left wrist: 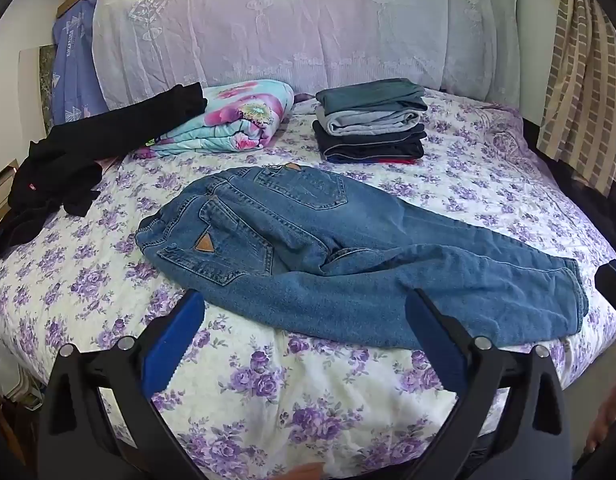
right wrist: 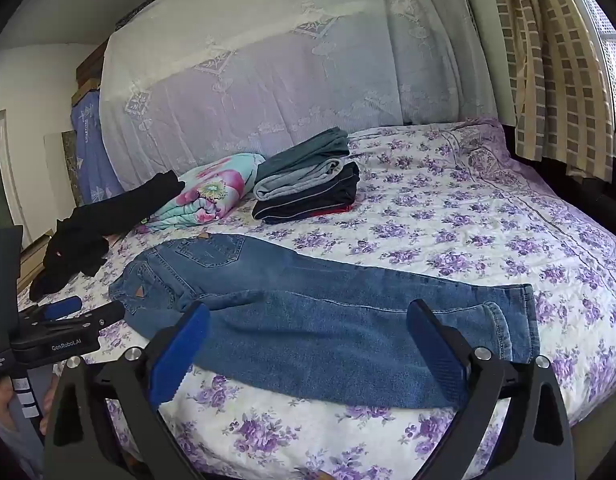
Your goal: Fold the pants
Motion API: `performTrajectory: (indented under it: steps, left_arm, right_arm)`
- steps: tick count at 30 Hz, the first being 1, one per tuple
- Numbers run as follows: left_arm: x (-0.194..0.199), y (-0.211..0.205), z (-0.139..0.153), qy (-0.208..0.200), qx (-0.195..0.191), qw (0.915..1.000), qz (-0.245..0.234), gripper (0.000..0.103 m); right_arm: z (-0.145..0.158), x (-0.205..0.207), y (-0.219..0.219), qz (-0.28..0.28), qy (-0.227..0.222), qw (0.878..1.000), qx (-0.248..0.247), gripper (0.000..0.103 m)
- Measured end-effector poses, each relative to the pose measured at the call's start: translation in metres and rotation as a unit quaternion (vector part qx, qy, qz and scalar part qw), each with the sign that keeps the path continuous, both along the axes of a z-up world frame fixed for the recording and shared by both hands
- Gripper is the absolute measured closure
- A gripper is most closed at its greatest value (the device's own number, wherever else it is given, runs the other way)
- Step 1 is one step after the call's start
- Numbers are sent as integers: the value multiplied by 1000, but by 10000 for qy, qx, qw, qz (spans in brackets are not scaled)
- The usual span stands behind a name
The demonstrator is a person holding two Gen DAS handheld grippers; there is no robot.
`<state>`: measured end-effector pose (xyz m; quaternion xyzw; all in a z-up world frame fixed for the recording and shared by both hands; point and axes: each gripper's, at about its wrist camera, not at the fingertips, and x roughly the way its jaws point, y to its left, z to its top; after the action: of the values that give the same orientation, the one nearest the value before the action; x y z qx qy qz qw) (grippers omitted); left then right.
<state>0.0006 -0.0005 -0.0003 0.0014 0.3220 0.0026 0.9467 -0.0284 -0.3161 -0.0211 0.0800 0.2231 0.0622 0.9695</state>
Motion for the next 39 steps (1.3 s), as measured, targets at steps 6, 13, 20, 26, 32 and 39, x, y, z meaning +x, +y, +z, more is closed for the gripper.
performTrajectory:
  steps: [6,13,20,26,32,39]
  left_arm:
    - [0,-1,1,-14,-16,10000,13,5]
    - [0,0,-10,37,-52,10000,-10,5]
    - [0,-1,-9,58,-72,10000,-8,5]
    - [-2,0,-14,70,-71,10000,-3,5]
    - [-4,-2,-19,108,-72,9999,-10,5]
    - [-5,-3,-21,117,-70,9999,-12,5]
  right_arm:
    - [2,-1,0,-3,-25,10000,3,4]
    - [4,1,0,-26,-8,10000,2,4]
    - [4,0,-2,-27,12,10000,23,4]
    - [-2,-2,-2,-38,37,10000,56,4]
    - [-2,-3,-2,-35,37,10000,60,4]
    - [-2,-2,-2,-36,35,10000,74,4]
